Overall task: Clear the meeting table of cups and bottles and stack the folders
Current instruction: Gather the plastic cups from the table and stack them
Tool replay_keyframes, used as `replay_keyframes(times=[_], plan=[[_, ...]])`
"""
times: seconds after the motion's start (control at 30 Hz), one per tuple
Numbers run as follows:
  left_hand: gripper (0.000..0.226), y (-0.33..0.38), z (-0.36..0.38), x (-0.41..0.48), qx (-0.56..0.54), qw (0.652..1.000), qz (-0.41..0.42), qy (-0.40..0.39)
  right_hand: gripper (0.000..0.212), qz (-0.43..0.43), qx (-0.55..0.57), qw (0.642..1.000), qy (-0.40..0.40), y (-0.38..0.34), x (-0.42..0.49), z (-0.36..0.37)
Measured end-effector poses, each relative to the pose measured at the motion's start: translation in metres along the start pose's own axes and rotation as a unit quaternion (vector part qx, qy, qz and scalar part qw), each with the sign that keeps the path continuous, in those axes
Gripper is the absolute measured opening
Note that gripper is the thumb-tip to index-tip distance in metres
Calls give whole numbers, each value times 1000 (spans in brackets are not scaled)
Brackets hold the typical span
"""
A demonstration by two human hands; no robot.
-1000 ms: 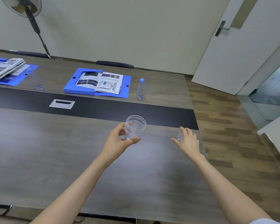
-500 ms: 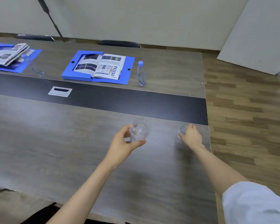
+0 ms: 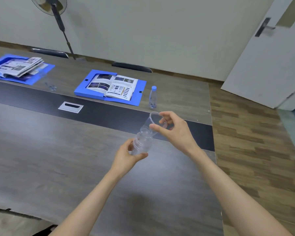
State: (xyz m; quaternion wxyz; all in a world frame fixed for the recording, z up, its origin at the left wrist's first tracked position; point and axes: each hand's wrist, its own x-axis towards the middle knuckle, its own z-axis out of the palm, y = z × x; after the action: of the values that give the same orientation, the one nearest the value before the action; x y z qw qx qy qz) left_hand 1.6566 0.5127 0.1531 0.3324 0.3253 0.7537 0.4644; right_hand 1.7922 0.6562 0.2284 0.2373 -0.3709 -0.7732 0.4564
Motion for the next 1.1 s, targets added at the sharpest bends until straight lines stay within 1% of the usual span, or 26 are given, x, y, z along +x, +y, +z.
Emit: replay_keyframes(times=[0.07, 0.13, 0.2, 0.27, 0.3, 0.33, 0.43, 0.53, 0.63, 0.67, 0.8, 0.9, 1.0, 1.1], plan=[[41, 1, -22, -8, -21, 1000, 13, 2, 58, -9, -27, 999, -27, -30, -12, 18], [41, 2, -27, -9, -29, 999, 20, 0, 62, 2, -55, 997, -60, -37, -16, 23], [43, 5, -32, -11, -37, 999, 25, 1, 75, 9, -88, 992, -94, -39, -18, 28], [45, 1, -48, -16, -47, 998, 29, 0, 95, 17, -116, 987, -108, -47, -24, 41], [46, 0, -55, -17, -50, 998, 29, 1, 100, 24, -121, 987, -107, -50, -26, 46], [46, -1, -60, -19, -51, 998, 30, 3, 101, 31, -125, 986, -103, -52, -27, 50], [46, -4, -72, -21, -48, 998, 27, 9, 90, 59, -119, 987, -94, -46, -18, 57], [43, -7, -80, -16, -53, 998, 34, 23, 77, 101, -103, 986, -78, -25, 3, 62], [44, -8, -81, -4, -55, 997, 29, 39, 69, 126, -142, 980, -59, 8, 46, 63], [44, -8, -81, 2, -58, 997, 25, 44, 70, 129, -155, 978, -52, 19, 64, 62], [46, -5, -74, 38, -65, 996, 17, 63, 68, 122, -167, 977, -45, 44, 142, 58], [44, -3, -66, 74, -69, 994, 10, 86, 67, 100, -199, 974, -45, 66, 208, 58], [43, -6, -58, 104, -68, 992, 0, 103, 60, 69, -236, 968, -49, 90, 267, 64], [46, -14, -49, 129, -69, 992, -7, 110, 61, 47, -279, 957, -57, 116, 319, 69]])
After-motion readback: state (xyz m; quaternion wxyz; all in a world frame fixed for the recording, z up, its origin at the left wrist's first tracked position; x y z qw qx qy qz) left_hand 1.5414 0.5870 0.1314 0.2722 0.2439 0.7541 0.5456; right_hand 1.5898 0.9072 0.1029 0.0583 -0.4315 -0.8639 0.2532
